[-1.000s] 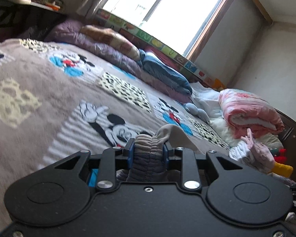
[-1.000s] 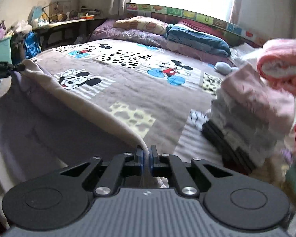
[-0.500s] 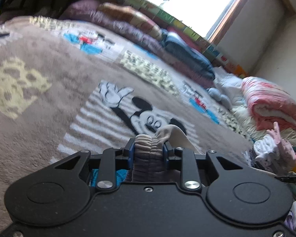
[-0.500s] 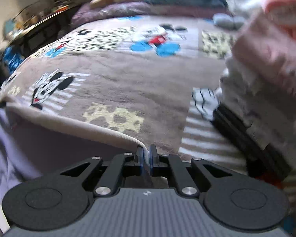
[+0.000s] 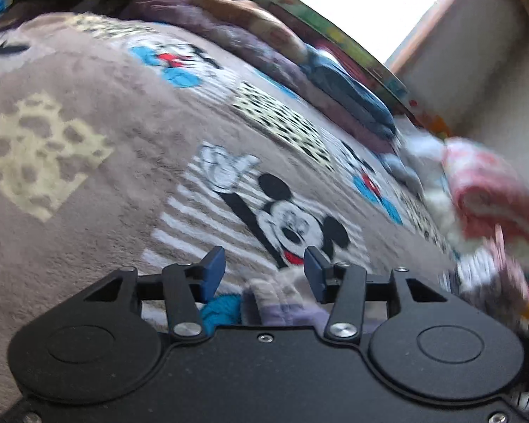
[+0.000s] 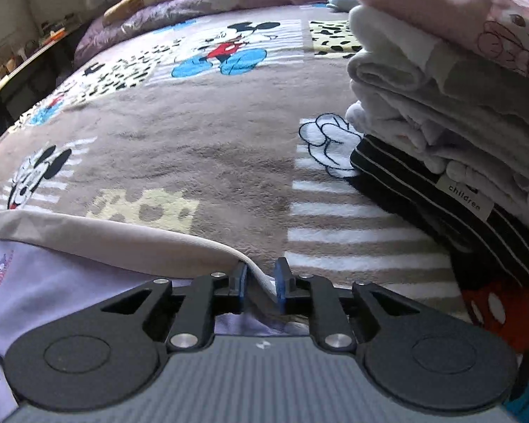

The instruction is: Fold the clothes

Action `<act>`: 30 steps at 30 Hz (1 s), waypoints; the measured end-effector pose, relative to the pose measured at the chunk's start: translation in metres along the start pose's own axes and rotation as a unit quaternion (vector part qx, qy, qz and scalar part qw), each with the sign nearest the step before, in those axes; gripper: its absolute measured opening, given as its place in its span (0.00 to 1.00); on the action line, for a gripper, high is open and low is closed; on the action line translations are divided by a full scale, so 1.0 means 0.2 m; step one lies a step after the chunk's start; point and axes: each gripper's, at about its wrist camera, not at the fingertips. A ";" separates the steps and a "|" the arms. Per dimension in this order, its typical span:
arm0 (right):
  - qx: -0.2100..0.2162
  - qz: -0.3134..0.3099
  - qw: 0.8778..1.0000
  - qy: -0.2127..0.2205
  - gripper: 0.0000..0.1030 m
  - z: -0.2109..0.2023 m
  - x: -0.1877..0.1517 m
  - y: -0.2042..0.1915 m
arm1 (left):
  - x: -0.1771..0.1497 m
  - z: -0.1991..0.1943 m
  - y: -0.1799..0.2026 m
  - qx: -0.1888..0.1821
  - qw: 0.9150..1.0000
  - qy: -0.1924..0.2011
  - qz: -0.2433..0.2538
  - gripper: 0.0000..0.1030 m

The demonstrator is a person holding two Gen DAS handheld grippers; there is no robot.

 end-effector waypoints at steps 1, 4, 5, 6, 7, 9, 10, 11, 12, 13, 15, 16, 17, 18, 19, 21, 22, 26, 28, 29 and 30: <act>0.004 0.004 1.000 0.004 0.26 0.00 0.00 0.01 | 0.00 0.00 0.02 -0.009 1.000 -0.007 0.013 0.46; 0.015 0.023 0.999 0.019 0.41 -0.02 -0.01 0.02 | -0.05 0.03 0.06 -0.017 0.999 -0.035 0.029 0.46; 0.016 0.030 0.999 0.025 0.45 -0.02 -0.01 0.03 | -0.08 0.05 0.06 -0.011 0.998 -0.047 0.039 0.46; 0.015 0.037 0.999 0.030 0.50 -0.02 -0.01 0.04 | -0.10 0.08 0.06 -0.001 0.997 -0.056 0.046 0.46; 0.014 0.045 0.998 0.034 0.51 -0.02 -0.01 0.05 | -0.12 0.10 0.06 0.007 0.997 -0.063 0.047 0.46; 0.016 0.060 0.997 0.041 0.51 -0.01 -0.03 0.08 | -0.16 0.14 0.07 0.001 0.997 -0.069 0.047 0.35; 0.017 0.066 0.997 0.042 0.51 -0.01 -0.03 0.09 | -0.17 0.15 0.09 -0.006 0.996 -0.069 0.056 0.24; 0.017 0.072 0.996 0.043 0.49 0.00 -0.04 0.11 | -0.19 0.16 0.12 -0.001 0.994 -0.064 0.084 0.18; 0.015 0.076 0.996 0.045 0.44 0.01 -0.05 0.12 | -0.19 0.16 0.17 0.016 0.990 -0.051 0.127 0.06; 0.008 0.075 0.996 0.048 0.43 0.01 -0.05 0.13 | -0.18 0.14 0.21 0.028 0.986 -0.039 0.158 0.06; -0.009 0.077 0.996 0.051 0.43 0.02 -0.06 0.16 | -0.19 0.14 0.25 0.044 0.978 -0.028 0.200 0.06; -0.012 0.075 0.996 0.051 0.43 0.02 -0.07 0.16 | -0.20 0.15 0.25 0.047 0.976 -0.031 0.210 0.07; -0.016 0.074 0.996 0.051 0.43 0.03 -0.08 0.17 | -0.22 0.18 0.23 0.059 0.974 -0.042 0.216 0.10; -0.019 0.073 0.996 0.051 0.43 0.03 -0.08 0.17 | -0.24 0.22 0.21 0.072 0.971 -0.054 0.221 0.18; -0.025 0.068 0.996 0.055 0.46 0.02 -0.09 0.17 | -0.23 0.21 0.21 0.076 0.972 -0.048 0.219 0.20; -0.044 0.041 0.995 0.079 0.47 -0.03 -0.08 0.13 | -0.20 0.17 0.23 0.080 0.972 -0.030 0.217 0.22; -0.045 0.027 0.995 0.089 0.47 -0.06 -0.08 0.11 | -0.18 0.15 0.24 0.075 0.974 -0.022 0.215 0.22; -0.034 -0.032 0.991 0.122 0.47 -0.17 -0.08 -0.01 | -0.13 0.07 0.30 0.041 0.977 -0.001 0.211 0.22; -0.003 -0.057 0.991 0.122 0.47 -0.20 -0.10 -0.10 | -0.15 0.03 0.35 0.001 0.976 -0.006 0.219 0.22; 0.013 -0.068 0.991 0.118 0.48 -0.21 -0.12 -0.14 | -0.17 0.02 0.38 -0.023 0.974 -0.013 0.225 0.22; 0.026 -0.077 0.990 0.113 0.48 -0.21 -0.14 -0.17 | -0.20 0.01 0.41 -0.047 0.972 -0.020 0.231 0.22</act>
Point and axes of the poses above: each gripper's, at about its wrist camera, not at the fingertips, and z roughly the way its jaws point, y to its right, x to its top, and after that the axes turned 14 degrees about y, right-handed
